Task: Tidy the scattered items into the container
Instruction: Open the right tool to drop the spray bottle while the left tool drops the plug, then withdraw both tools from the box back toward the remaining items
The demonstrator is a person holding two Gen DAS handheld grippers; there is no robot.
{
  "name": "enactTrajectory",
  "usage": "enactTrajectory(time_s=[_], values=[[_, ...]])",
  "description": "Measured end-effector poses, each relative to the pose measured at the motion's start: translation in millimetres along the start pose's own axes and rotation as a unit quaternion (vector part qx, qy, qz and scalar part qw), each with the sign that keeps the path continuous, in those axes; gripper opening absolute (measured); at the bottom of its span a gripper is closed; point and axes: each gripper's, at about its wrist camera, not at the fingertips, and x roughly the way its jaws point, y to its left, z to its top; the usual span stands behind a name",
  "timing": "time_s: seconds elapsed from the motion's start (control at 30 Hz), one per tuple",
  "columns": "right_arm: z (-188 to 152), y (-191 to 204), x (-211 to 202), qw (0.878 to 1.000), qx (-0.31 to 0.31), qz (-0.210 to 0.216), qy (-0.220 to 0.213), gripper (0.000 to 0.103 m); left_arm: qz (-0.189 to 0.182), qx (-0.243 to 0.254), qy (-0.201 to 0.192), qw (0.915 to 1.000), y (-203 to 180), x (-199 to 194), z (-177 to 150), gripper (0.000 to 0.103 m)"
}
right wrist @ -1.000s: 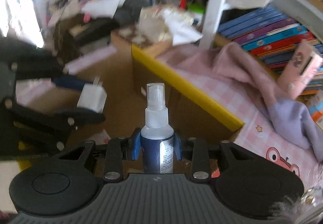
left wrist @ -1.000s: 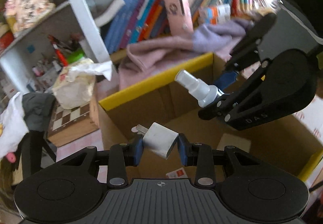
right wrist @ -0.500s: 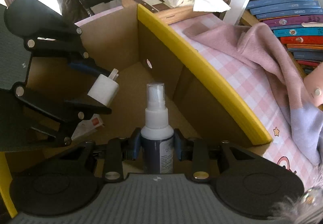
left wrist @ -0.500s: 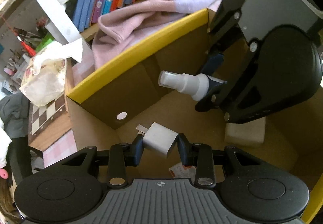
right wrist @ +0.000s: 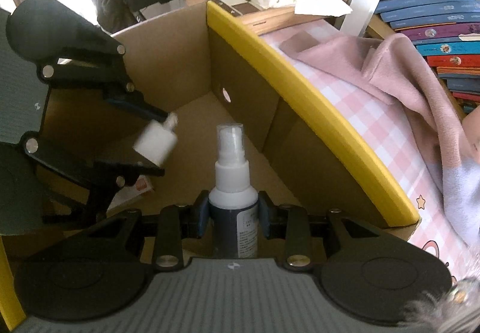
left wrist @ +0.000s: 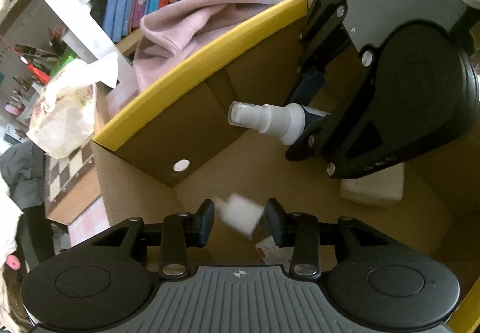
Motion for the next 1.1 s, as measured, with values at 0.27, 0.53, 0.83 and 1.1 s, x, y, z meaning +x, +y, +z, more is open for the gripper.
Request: enactTrajectory(time_s=[0.27, 0.53, 0.83, 1.1], values=[[-5.0, -1.1, -31.2, 0.998, 0.021, 0.006, -0.057, 0.04, 0.053, -0.02, -0.043, 0.9975, -9.9, -35.0, -4.1, 0.059], [-17.2, 20.8, -84.1, 0.993, 0.019, -0.006, -0.116, 0.04, 0.094, -0.055, -0.105, 0.9885, -23.5, -94.6, -12.1, 0.062], [-44.2, 58.9, -157.9, 0.98, 0.006, -0.033, -0.195, 0.046, 0.117, -0.087, -0.171, 0.9744, -51.4, -167.0, -40.7, 0.068], [-83.0, 92.4, -208.8, 0.964, 0.04, -0.078, -0.253, 0.047, 0.146, -0.135, -0.215, 0.9562, -75.7, -219.4, -79.3, 0.075]])
